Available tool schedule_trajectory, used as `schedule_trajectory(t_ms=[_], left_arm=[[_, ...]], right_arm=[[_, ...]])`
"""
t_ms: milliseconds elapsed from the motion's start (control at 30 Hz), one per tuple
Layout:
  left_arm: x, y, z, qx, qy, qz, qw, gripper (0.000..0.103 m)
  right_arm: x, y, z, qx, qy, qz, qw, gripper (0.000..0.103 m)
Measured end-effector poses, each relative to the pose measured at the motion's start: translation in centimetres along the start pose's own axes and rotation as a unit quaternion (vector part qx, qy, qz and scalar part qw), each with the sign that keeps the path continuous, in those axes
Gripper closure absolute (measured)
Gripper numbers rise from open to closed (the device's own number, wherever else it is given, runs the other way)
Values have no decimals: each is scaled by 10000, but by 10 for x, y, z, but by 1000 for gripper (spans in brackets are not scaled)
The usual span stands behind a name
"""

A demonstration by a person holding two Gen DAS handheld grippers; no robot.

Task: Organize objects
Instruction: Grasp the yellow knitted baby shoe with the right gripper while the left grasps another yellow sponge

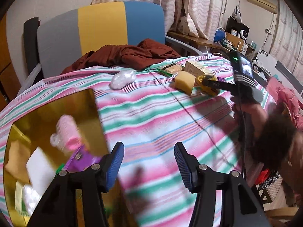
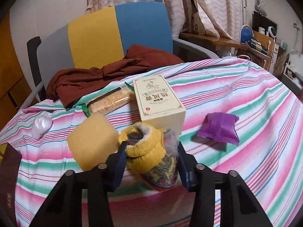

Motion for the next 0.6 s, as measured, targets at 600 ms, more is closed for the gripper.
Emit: schedule_trajectory(t_ms=[600], left_arm=[[-107, -55, 153, 346, 208, 1002, 9942, 22]], right_arm=[[36, -34, -33, 181, -226, 646, 9975, 60]])
Point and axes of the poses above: each gripper's, at about its wrist camera, not at the fingertips, and z roughly the way its jaws point, y to its left, x to its underside, the point moved 9 cm from there along z, roughly the way its jaws point, and after that the axes turned 14 degrees about x, right-handed, at the moved point
